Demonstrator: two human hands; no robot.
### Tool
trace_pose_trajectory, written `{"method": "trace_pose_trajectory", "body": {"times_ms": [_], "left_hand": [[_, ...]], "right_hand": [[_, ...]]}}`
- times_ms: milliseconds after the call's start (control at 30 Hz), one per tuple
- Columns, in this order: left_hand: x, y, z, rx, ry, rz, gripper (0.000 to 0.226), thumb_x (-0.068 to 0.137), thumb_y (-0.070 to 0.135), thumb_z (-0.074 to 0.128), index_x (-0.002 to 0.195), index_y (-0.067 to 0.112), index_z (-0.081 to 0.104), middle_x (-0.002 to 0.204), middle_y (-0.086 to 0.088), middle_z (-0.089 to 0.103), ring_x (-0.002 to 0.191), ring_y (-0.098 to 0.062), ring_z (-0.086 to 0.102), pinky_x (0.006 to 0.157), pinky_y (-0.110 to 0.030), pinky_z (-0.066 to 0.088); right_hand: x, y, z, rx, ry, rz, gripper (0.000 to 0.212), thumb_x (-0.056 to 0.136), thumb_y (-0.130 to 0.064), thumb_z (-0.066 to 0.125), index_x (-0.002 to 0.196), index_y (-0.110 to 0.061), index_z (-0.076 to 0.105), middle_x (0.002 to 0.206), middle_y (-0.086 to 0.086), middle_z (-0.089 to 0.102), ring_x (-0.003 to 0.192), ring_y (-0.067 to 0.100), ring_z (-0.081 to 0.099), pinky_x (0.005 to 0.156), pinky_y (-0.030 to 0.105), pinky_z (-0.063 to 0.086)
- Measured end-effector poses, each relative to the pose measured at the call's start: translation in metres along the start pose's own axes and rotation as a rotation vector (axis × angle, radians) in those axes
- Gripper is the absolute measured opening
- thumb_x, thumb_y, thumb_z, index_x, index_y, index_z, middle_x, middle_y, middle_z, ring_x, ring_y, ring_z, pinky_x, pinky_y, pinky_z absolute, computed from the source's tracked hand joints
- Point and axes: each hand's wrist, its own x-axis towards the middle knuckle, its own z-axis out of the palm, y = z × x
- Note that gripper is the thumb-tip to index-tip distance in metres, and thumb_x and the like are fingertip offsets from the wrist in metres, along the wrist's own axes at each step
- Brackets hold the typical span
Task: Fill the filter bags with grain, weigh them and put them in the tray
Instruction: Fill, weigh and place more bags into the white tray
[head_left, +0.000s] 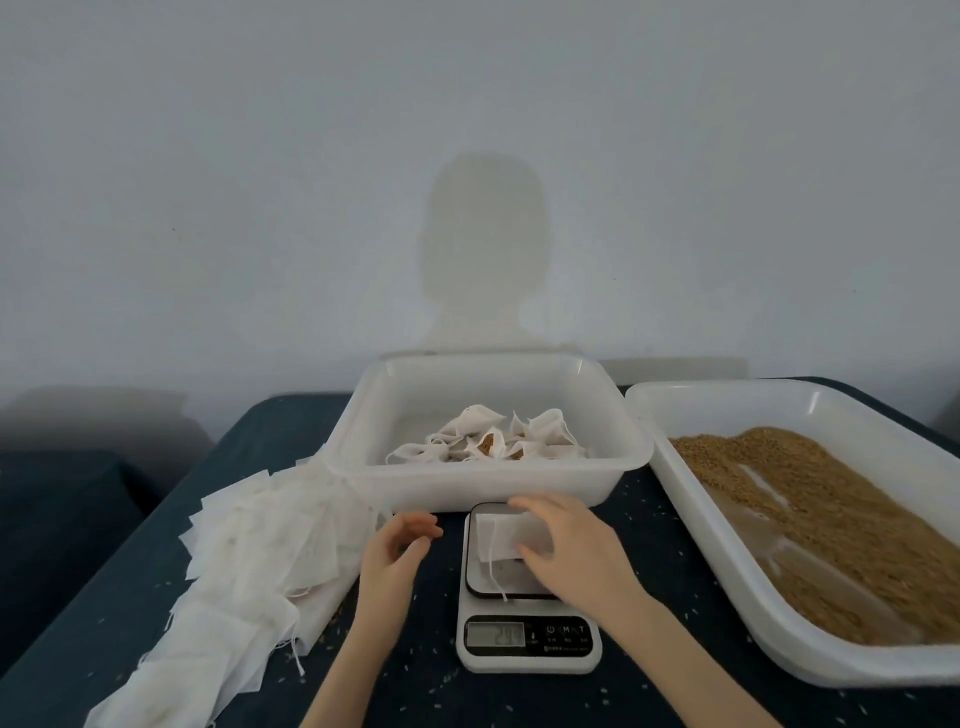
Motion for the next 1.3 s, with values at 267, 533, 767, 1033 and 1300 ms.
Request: {"method": "trace_pose_trajectory", "body": {"times_ms": [267, 533, 767, 1033, 1300], "left_hand": [[-0.010, 0.000, 0.001, 0.074, -0.009, 0.032, 0.049, 0.085, -0.009, 0.054, 0.082, 0.038, 0.067, 0.084, 0.002, 0.070, 0.082, -0.011, 0.065, 0.077, -0.025, 0.048], [-0.010, 0.002, 0.004, 0.046, 0.003, -0.007, 0.035, 0.086, -0.011, 0.053, 0.081, 0.020, 0.069, 0.077, 0.000, 0.069, 0.077, -0.012, 0.065, 0.077, -0.027, 0.050], [-0.010, 0.003, 0.007, 0.084, -0.033, -0.040, 0.031, 0.085, -0.011, 0.055, 0.083, 0.017, 0.069, 0.075, 0.001, 0.070, 0.074, -0.010, 0.065, 0.071, -0.014, 0.050], [-0.010, 0.009, 0.007, 0.125, -0.077, -0.075, 0.029, 0.086, -0.010, 0.055, 0.082, 0.016, 0.069, 0.071, 0.000, 0.069, 0.069, -0.010, 0.062, 0.064, -0.015, 0.046], [-0.006, 0.008, -0.006, 0.717, 0.212, 0.214, 0.031, 0.077, -0.001, 0.070, 0.092, 0.026, 0.065, 0.086, 0.017, 0.062, 0.083, -0.005, 0.057, 0.074, -0.014, 0.041]], "right_hand": [[0.035, -0.016, 0.008, -0.105, -0.025, -0.076, 0.016, 0.093, -0.032, 0.056, 0.096, -0.029, 0.071, 0.094, -0.011, 0.069, 0.087, 0.008, 0.059, 0.081, 0.025, 0.046], [0.076, -0.005, -0.047, 0.333, 0.053, 0.082, 0.016, 0.094, -0.022, 0.060, 0.098, -0.022, 0.075, 0.080, -0.021, 0.062, 0.064, -0.007, 0.054, 0.065, 0.015, 0.042], [0.125, -0.010, -0.074, 0.590, 0.295, 0.130, 0.019, 0.094, -0.006, 0.054, 0.092, -0.008, 0.073, 0.079, 0.007, 0.068, 0.062, 0.015, 0.061, 0.063, 0.024, 0.052], [0.135, 0.026, -0.028, -0.108, -0.122, 0.161, 0.029, 0.096, -0.016, 0.050, 0.107, -0.027, 0.074, 0.112, 0.005, 0.067, 0.099, 0.024, 0.062, 0.084, 0.031, 0.048], [0.132, 0.020, -0.039, -0.083, -0.091, 0.187, 0.042, 0.091, -0.013, 0.045, 0.126, -0.027, 0.064, 0.127, -0.001, 0.064, 0.108, 0.021, 0.061, 0.085, 0.027, 0.044]]}}
